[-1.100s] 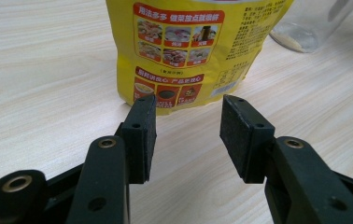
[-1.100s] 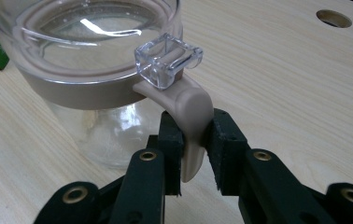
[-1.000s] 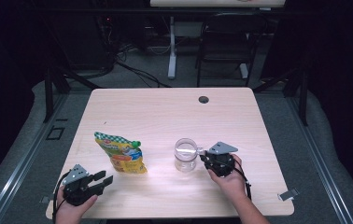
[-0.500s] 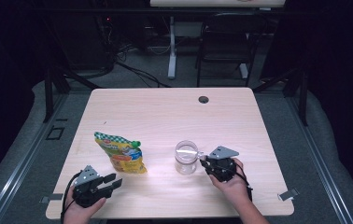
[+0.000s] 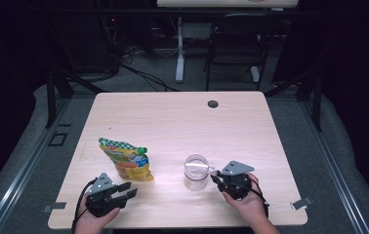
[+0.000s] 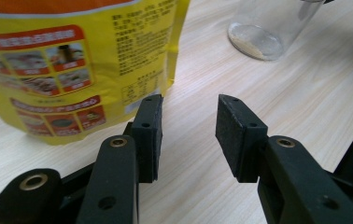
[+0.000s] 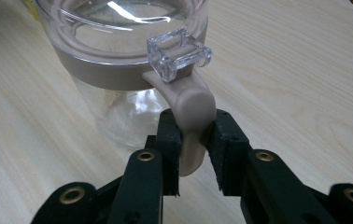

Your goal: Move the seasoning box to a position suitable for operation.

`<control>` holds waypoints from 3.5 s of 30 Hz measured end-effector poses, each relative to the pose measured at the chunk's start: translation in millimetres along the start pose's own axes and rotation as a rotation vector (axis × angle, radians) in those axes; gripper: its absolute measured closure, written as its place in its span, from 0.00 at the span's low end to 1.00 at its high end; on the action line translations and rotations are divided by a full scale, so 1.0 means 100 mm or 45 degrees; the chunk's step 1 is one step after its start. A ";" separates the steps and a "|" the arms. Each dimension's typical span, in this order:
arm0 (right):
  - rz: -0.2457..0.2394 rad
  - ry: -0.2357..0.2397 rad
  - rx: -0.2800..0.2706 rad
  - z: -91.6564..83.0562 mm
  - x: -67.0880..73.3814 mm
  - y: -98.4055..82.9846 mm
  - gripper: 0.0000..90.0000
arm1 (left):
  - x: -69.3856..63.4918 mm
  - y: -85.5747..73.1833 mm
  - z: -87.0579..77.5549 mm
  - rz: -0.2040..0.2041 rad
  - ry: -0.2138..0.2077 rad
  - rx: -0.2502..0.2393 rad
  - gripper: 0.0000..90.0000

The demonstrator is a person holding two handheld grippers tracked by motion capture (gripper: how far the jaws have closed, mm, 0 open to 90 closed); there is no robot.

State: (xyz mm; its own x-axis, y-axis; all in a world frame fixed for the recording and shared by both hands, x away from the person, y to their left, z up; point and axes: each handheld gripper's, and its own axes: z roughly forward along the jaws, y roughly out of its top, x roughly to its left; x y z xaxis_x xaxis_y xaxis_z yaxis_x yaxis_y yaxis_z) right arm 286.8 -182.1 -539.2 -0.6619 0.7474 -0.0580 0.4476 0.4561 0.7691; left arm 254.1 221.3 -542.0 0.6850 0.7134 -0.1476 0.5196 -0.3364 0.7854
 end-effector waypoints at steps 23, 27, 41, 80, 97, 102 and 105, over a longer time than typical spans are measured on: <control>0.031 -0.010 -0.042 -0.08 0.01 -0.10 0.83 | -0.14 0.09 0.21 0.038 -0.084 0.026 0.68; 0.013 0.019 -0.064 -0.02 -0.01 -0.07 0.83 | -0.18 0.11 0.27 0.041 -0.092 0.035 0.68; 0.060 0.038 -0.099 -0.07 0.01 0.03 0.62 | -0.33 0.27 0.41 0.064 -0.126 0.011 0.67; 0.357 -0.013 -0.211 -0.28 0.12 0.31 0.95 | -0.42 0.70 0.68 0.071 -0.133 0.014 0.86; 0.404 0.034 -0.222 -0.24 0.07 0.27 0.94 | -0.52 0.73 0.76 0.102 -0.187 0.043 0.98; 0.401 0.037 -0.220 -0.25 0.07 0.26 0.94 | -0.54 0.74 0.78 0.112 -0.200 0.041 0.99; 0.401 0.037 -0.222 -0.25 0.08 0.26 0.95 | -0.55 0.74 0.80 0.120 -0.194 0.044 0.99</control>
State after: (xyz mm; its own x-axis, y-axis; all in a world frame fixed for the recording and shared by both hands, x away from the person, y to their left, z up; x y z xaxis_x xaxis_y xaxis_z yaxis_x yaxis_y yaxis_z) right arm 278.3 -176.7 -504.0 -0.5261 0.8227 0.2153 0.5244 0.1146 0.8438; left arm 295.7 108.1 -523.2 0.7996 0.5772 -0.1655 0.4648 -0.4204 0.7793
